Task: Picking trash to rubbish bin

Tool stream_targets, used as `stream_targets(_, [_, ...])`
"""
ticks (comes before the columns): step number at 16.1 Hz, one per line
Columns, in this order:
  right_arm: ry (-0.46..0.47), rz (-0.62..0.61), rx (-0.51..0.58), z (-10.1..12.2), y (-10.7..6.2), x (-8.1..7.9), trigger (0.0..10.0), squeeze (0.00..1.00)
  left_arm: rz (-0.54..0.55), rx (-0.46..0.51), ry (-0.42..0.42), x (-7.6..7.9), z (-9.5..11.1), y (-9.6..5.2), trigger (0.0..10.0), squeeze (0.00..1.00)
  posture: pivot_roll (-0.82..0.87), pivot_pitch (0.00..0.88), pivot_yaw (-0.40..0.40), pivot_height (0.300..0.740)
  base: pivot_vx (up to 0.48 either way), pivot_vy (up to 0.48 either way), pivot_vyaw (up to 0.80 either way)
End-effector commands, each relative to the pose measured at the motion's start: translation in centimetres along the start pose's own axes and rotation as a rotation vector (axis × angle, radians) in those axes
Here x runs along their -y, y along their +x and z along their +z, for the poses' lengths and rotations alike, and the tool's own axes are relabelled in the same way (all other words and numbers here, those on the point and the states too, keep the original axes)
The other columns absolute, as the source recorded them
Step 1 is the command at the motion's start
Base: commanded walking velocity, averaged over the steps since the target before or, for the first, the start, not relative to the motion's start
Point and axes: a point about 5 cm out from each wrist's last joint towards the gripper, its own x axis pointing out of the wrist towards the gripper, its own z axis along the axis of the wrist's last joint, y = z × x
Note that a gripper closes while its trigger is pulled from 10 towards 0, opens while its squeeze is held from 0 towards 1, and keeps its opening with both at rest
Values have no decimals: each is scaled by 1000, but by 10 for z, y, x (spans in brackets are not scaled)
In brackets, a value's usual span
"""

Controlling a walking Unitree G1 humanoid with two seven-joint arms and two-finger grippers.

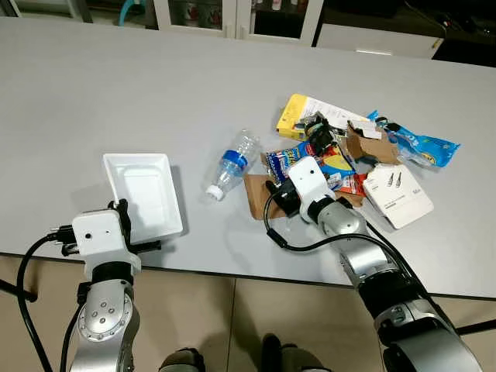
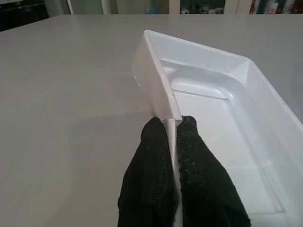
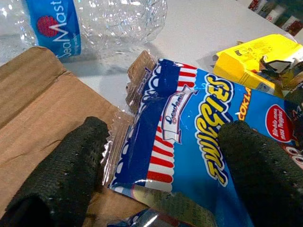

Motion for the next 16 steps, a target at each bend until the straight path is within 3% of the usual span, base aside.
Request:
stream_targets(1, [-1,-4,-28,-7,-2,4,0,0,-9,-30,-4,1,-4,-2,10000,0,25,172,-41,740,0,0,0])
stream_targets(16, [5,-15,5,-4,-1,5,0,0,-11,-37,-24,2,-5,0,10000,0,23,165,-43,740,0,0,0])
